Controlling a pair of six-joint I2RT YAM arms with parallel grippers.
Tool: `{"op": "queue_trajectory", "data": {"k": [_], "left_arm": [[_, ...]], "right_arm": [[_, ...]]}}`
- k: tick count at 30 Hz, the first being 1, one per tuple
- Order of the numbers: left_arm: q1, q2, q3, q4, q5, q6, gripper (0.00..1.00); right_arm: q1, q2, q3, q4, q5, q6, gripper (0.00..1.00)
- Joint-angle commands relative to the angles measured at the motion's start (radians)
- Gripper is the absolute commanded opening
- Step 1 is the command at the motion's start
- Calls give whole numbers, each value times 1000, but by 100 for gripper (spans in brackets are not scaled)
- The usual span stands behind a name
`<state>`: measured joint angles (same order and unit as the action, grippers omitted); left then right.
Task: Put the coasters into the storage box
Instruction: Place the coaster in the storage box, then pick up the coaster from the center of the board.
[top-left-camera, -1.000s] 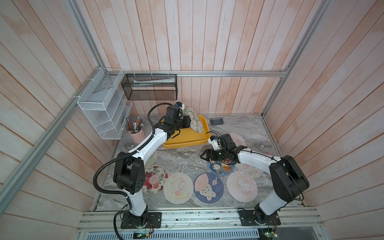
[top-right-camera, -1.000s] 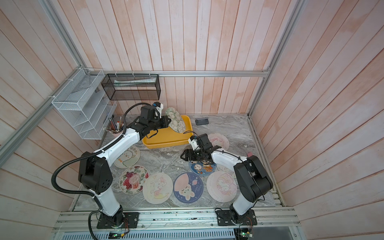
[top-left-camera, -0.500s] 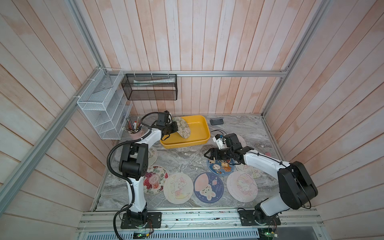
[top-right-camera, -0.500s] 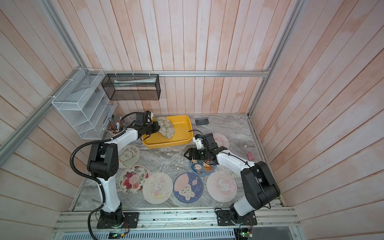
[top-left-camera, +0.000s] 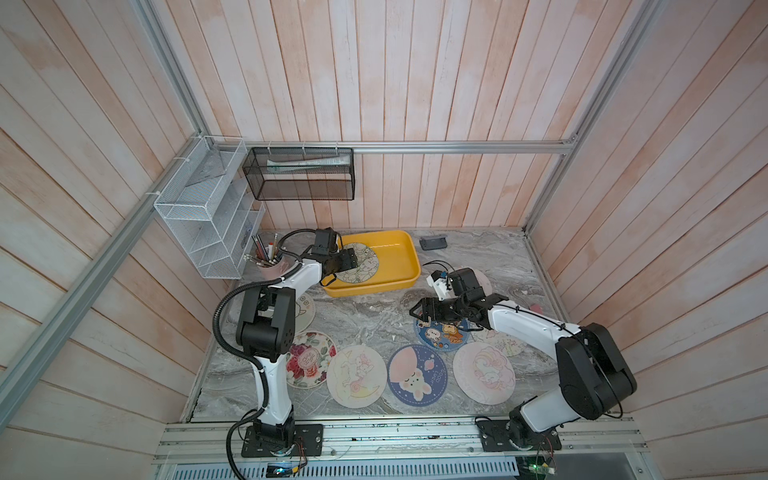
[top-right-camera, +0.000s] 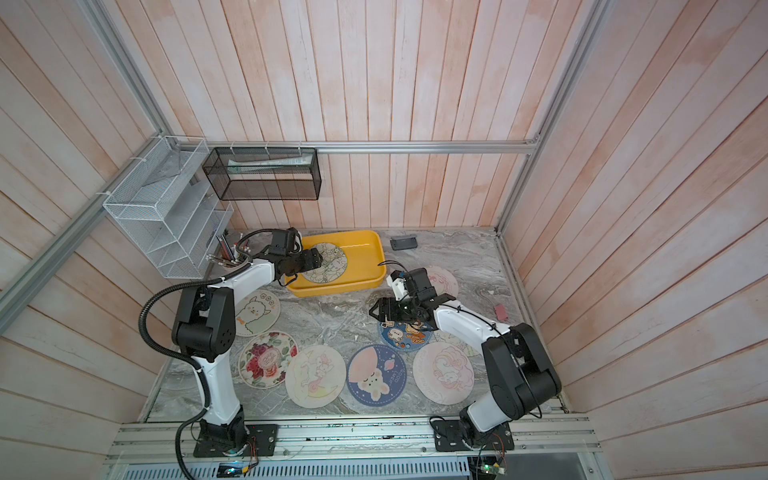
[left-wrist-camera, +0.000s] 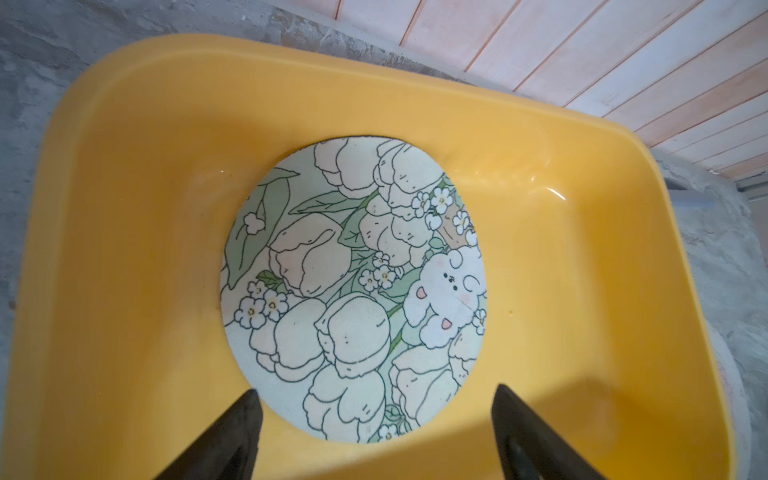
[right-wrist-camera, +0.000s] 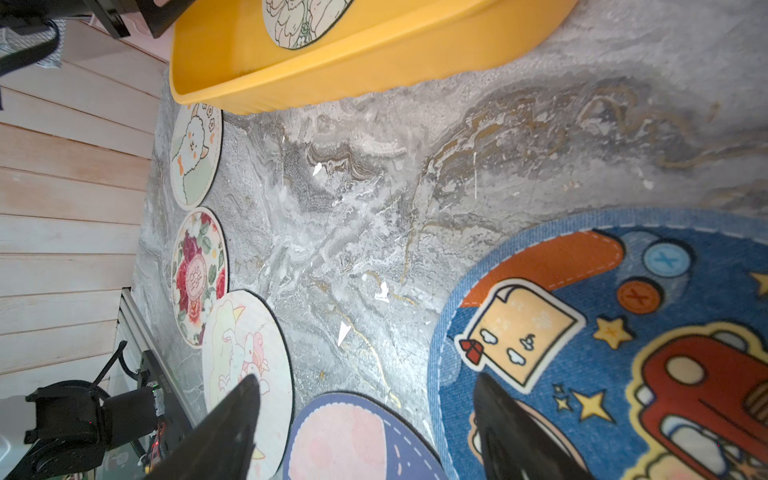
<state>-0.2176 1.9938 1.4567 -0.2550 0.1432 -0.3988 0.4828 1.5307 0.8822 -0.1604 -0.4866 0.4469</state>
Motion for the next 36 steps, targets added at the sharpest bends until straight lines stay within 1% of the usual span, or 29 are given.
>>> {"op": "queue_trajectory", "data": {"k": [1, 7, 10, 14, 17, 21, 26, 30, 36], "left_arm": [[-29, -88, -13, -3, -28, 23, 88], [-116, -204, -89, -14, -21, 19, 88], [-167, -281, -168, -17, 9, -2, 87], [-250, -378, -280, -33, 47, -20, 84], [-318, -424, -352, -43, 92, -30, 81], [-413, -434, -418, -67, 133, -17, 78], [-482, -420, -488, -63, 194, 7, 74], [-516, -393, -507, -90, 200, 46, 71], [-538, -358, -499, -160, 180, 83, 69]], "right_arm": [[-3, -30, -16, -50, 21, 13, 81], [-3, -71, -52, -101, 46, 37, 81], [1, -110, -87, -131, 54, 55, 80], [16, -175, -150, -179, 71, 88, 79], [36, -230, -204, -204, 86, 129, 79], [84, -291, -270, -235, 112, 206, 79], [160, -362, -331, -268, 160, 329, 79], [195, -417, -381, -283, 181, 421, 78], [260, -454, -434, -287, 191, 528, 78]]}}
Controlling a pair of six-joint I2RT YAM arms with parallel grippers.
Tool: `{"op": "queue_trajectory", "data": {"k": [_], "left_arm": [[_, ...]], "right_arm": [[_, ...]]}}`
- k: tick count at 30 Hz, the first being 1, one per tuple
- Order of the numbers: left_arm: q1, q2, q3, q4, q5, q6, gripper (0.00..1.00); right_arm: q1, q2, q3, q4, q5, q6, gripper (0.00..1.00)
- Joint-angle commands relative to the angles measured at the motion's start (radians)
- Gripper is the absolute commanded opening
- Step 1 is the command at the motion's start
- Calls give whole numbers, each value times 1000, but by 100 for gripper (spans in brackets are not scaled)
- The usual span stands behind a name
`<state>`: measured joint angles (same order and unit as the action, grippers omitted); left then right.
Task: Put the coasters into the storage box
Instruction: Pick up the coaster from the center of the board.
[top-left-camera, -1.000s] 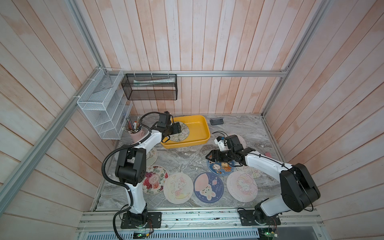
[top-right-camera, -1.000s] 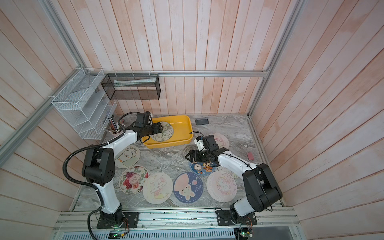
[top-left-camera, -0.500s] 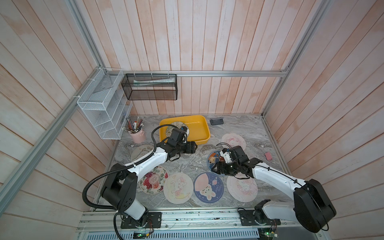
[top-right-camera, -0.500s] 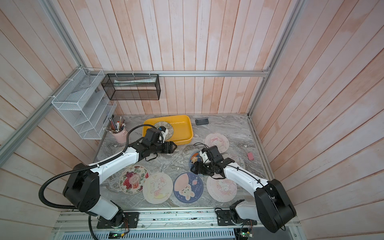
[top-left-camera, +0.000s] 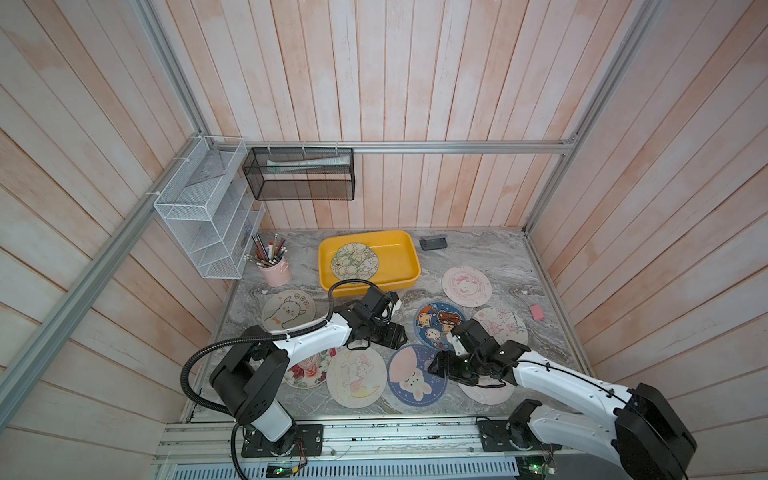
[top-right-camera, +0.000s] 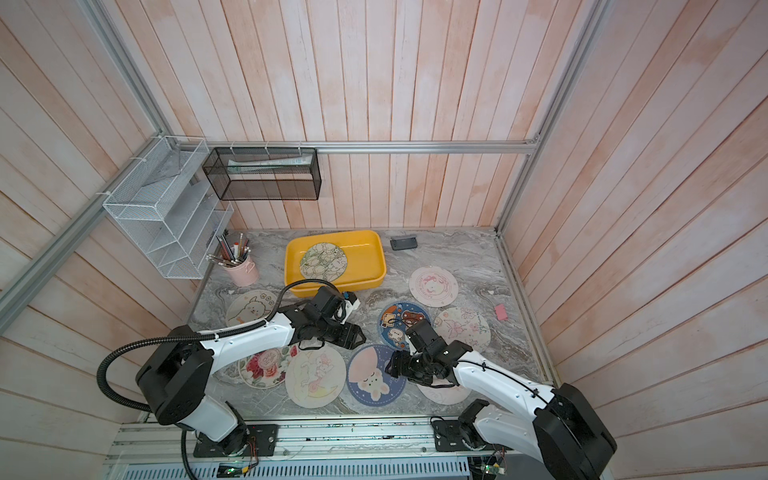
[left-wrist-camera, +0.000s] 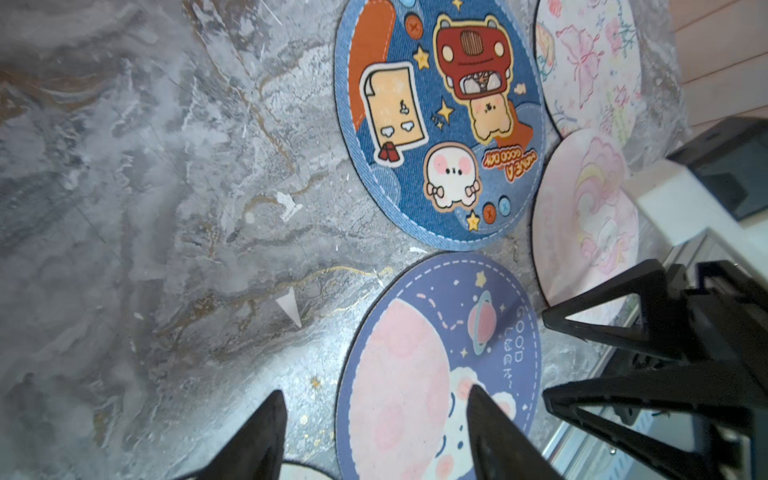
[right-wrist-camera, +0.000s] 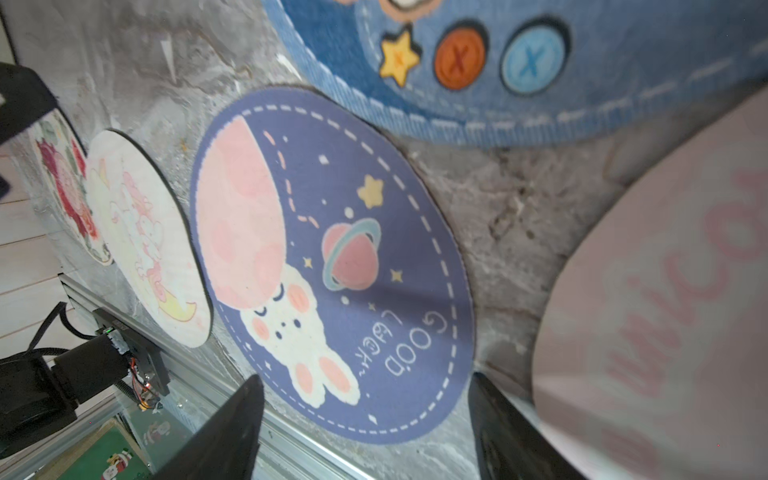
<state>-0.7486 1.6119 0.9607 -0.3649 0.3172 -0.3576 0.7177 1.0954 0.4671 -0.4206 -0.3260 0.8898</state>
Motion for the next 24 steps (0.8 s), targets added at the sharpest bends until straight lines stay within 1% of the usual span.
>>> {"op": "queue_trajectory", "data": {"k": [1, 6, 10, 18, 24], "left_arm": [[-8, 29, 1, -62, 5, 43, 68], [-34, 76, 25, -120, -18, 49, 68], [-59, 108, 33, -118, -24, 59, 64], [-94, 150, 57, -152, -23, 63, 59], [-103, 158, 46, -159, -6, 57, 57]], "right_arm": [[33, -24, -28, -27, 31, 103, 78], [50, -82, -70, -38, 47, 181, 78], [56, -103, -82, -44, 47, 204, 78], [92, -69, -94, -18, 57, 230, 78], [103, -24, -82, -13, 93, 229, 73]]}}
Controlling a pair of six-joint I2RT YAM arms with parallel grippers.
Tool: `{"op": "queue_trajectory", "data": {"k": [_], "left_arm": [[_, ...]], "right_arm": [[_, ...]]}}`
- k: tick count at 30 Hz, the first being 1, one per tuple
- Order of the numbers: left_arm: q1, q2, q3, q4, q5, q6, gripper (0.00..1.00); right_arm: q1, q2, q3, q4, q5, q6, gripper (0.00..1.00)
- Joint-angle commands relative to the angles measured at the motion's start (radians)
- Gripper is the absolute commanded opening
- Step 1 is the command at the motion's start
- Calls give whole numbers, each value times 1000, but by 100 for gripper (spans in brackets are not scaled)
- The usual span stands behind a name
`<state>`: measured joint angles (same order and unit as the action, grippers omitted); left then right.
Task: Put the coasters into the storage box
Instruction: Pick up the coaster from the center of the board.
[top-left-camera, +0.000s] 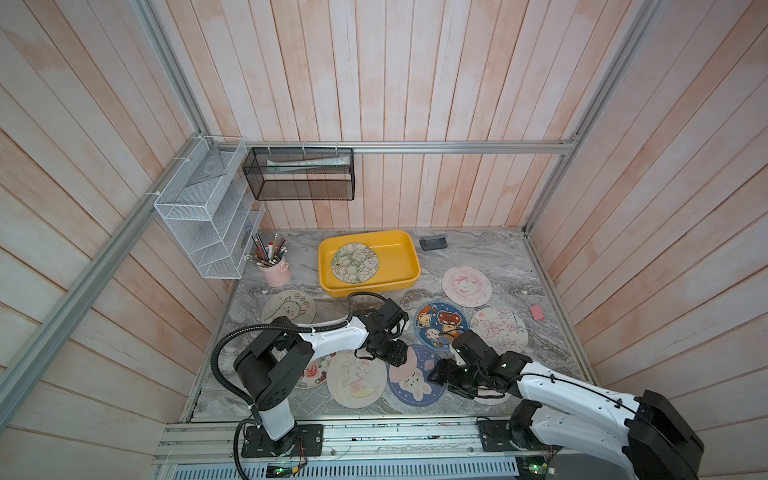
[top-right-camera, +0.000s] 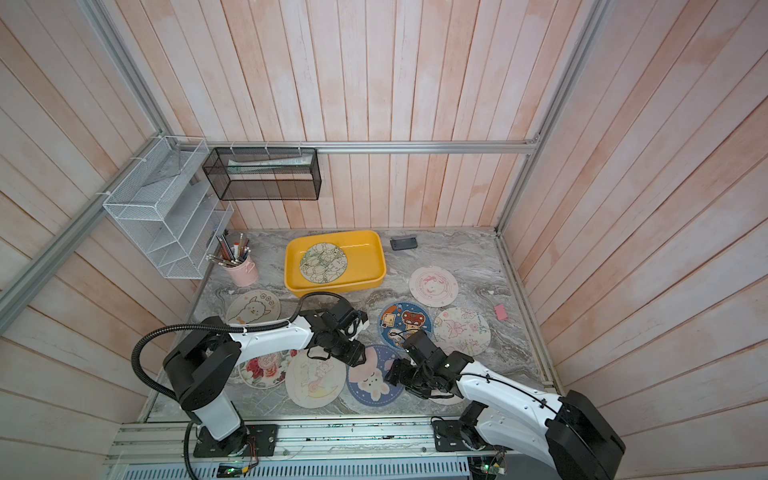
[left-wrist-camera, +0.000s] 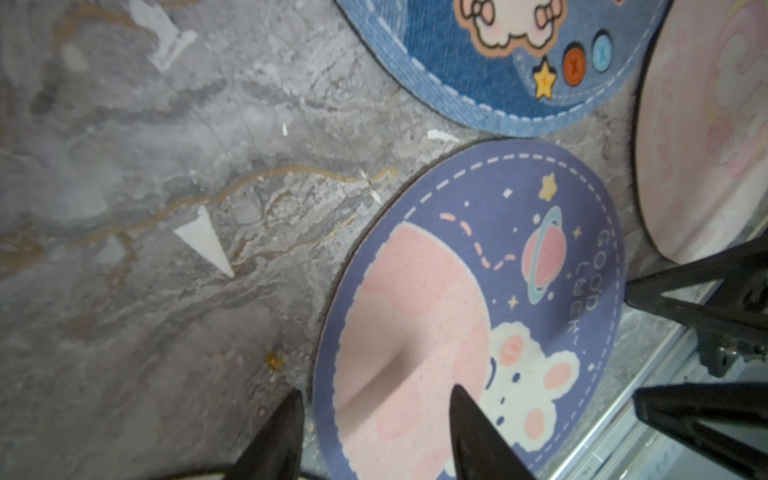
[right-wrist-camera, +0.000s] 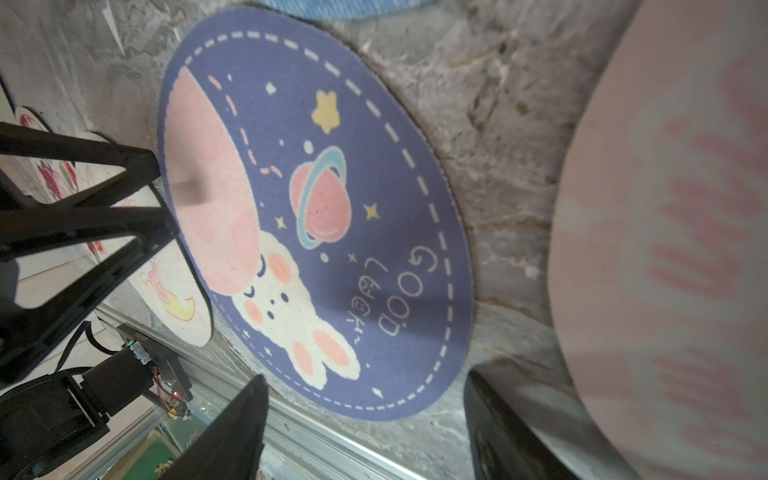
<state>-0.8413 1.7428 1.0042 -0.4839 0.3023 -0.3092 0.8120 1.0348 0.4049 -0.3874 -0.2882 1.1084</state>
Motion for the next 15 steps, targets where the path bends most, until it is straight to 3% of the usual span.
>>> {"op": "queue_trajectory", "data": {"k": [1, 15], "left_arm": [[-10, 27, 1, -38, 13, 6, 56], [-12, 29, -13, -18, 44, -5, 51]], "right_arm": [[10, 42, -17, -45, 60, 11, 72], [13, 71, -23, -10, 76, 19, 57]]}}
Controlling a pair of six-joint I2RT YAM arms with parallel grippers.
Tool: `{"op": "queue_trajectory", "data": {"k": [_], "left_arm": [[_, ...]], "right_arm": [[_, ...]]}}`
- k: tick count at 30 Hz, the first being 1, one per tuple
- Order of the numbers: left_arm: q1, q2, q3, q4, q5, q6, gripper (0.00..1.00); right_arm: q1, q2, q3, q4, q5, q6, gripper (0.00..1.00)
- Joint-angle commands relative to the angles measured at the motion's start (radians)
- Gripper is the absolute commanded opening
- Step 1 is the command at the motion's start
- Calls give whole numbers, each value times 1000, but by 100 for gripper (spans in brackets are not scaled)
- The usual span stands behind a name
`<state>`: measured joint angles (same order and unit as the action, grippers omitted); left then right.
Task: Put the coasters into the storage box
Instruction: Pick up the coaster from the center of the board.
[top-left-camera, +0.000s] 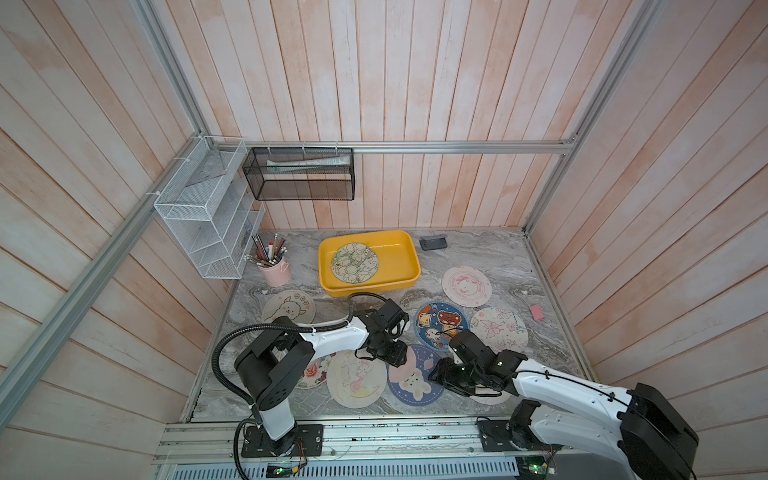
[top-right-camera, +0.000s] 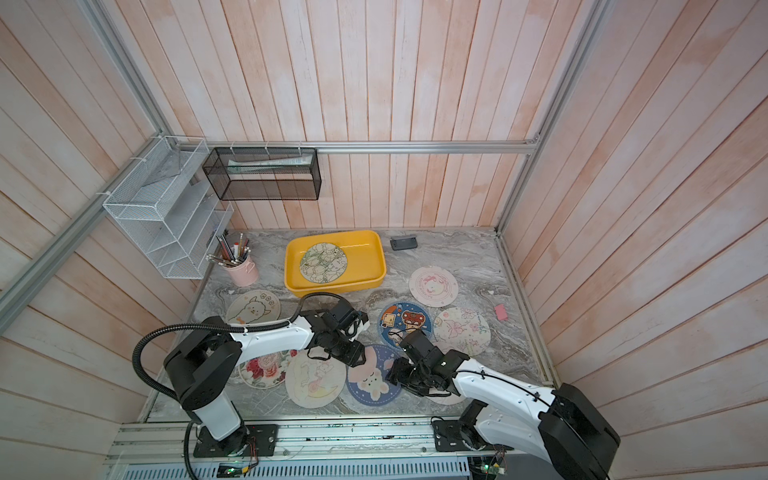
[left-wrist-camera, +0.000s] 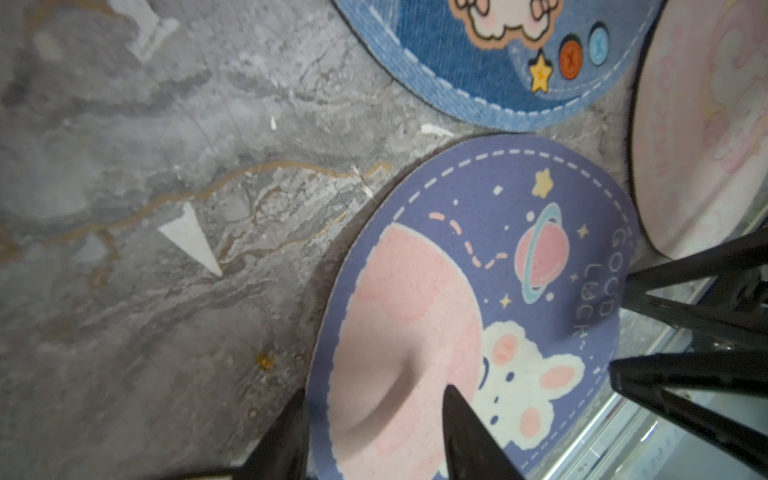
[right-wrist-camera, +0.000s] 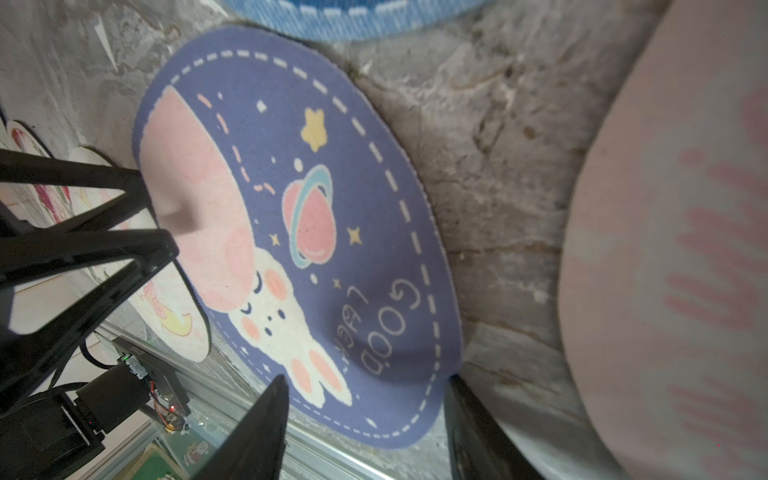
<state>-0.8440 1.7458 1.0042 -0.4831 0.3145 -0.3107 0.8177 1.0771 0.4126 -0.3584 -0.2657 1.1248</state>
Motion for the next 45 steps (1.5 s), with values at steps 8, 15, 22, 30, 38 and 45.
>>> {"op": "queue_trajectory", "data": {"k": [8, 15, 22, 30, 38, 45], "left_arm": [[-10, 23, -19, -16, 37, -6, 51], [-9, 7, -23, 0, 29, -25, 55], [48, -82, -50, 61, 20, -92, 73], [120, -241, -118, 112, -31, -186, 78], [181, -390, -215, 100, -95, -269, 85], [222, -457, -280, 58, -128, -315, 88]], "right_arm": [[6, 34, -39, -12, 54, 7, 33], [7, 38, -6, -18, 64, -13, 3], [5, 9, 103, -93, 84, -67, 0], [-10, 82, 353, -169, 105, -204, 0], [-77, 251, 692, -205, 70, -384, 0], [-132, 435, 956, -153, 7, -477, 0]]}}
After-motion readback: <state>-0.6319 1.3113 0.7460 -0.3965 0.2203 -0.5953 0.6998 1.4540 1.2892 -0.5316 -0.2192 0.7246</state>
